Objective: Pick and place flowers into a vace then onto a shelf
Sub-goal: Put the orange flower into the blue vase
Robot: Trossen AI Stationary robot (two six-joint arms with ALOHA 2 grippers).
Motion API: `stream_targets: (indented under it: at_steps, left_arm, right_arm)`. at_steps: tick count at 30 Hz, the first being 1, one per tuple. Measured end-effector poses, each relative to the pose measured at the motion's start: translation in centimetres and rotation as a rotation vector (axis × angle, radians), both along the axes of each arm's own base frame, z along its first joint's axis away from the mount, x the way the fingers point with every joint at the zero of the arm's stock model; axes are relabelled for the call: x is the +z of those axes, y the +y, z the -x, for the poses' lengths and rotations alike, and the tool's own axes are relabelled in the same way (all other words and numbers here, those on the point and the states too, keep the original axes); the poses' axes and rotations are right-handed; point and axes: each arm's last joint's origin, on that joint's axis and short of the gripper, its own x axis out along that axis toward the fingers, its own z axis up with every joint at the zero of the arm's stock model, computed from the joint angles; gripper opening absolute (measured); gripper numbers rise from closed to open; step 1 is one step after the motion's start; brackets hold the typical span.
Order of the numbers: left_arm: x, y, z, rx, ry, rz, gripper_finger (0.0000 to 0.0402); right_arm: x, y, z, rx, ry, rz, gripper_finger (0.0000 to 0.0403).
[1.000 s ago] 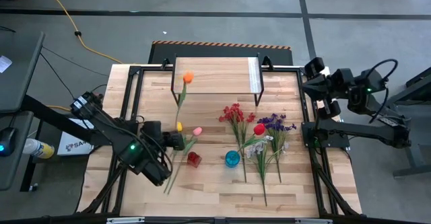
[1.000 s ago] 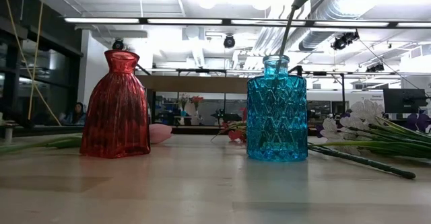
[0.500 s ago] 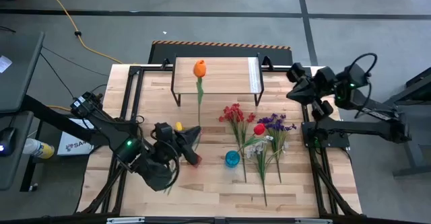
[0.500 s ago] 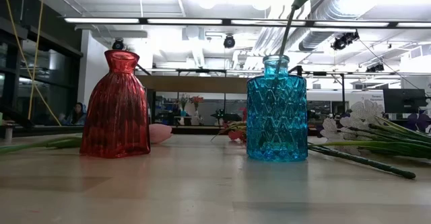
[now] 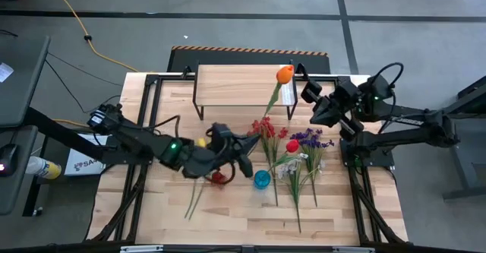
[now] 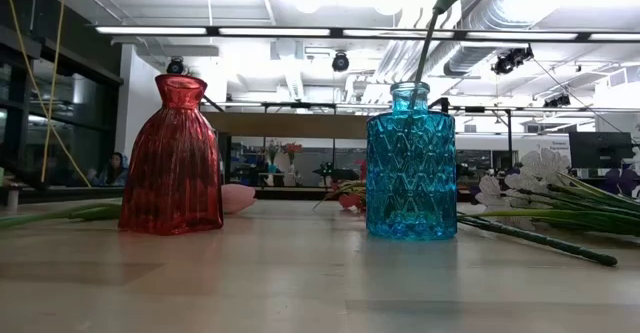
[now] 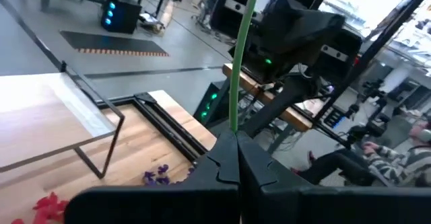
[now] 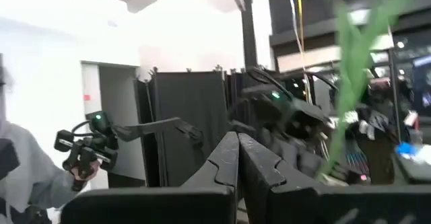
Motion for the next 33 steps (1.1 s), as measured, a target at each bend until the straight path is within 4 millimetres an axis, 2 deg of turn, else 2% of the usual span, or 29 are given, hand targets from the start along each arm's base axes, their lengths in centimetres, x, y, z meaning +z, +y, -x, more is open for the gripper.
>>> stream_targets:
  at_steps: [4,7,12,17,21,25,33]
  left_arm:
    - [0.1,0.9,-0.5,-0.031,-0.007,0.012,0.0020]
    - [0.1,1.3,-0.7,-0.041,-0.006,0.012,0.0020]
    - [0.2,1.7,-0.9,-0.065,-0.010,0.018,0.0020]
    - [0.1,1.6,-1.5,-0.081,-0.030,-0.005,0.0020]
    - [0.1,1.8,-2.3,-0.104,-0.070,-0.024,0.0020]
    - [-0.3,2.5,-3.1,-0.113,-0.066,-0.024,0.0020]
    - [-0.9,3.2,-4.0,-0.145,-0.065,-0.005,0.0020]
  right_arm:
    - [0.0,0.0,0.0,-0.007,-0.008,0.014,0.0003]
    - [0.0,0.0,0.0,-0.008,-0.010,0.016,0.0024]
    - [-0.1,-0.1,-0.2,-0.033,0.001,-0.003,0.0098]
    - [-0.5,-0.5,-0.7,-0.143,0.022,-0.037,0.0176]
    - [-1.2,-0.8,-1.6,-0.176,0.067,-0.063,0.0218]
    - [-1.5,-0.9,-2.2,-0.176,0.078,-0.065,0.0234]
    - [-1.8,-1.1,-2.7,-0.183,0.081,-0.058,0.0226]
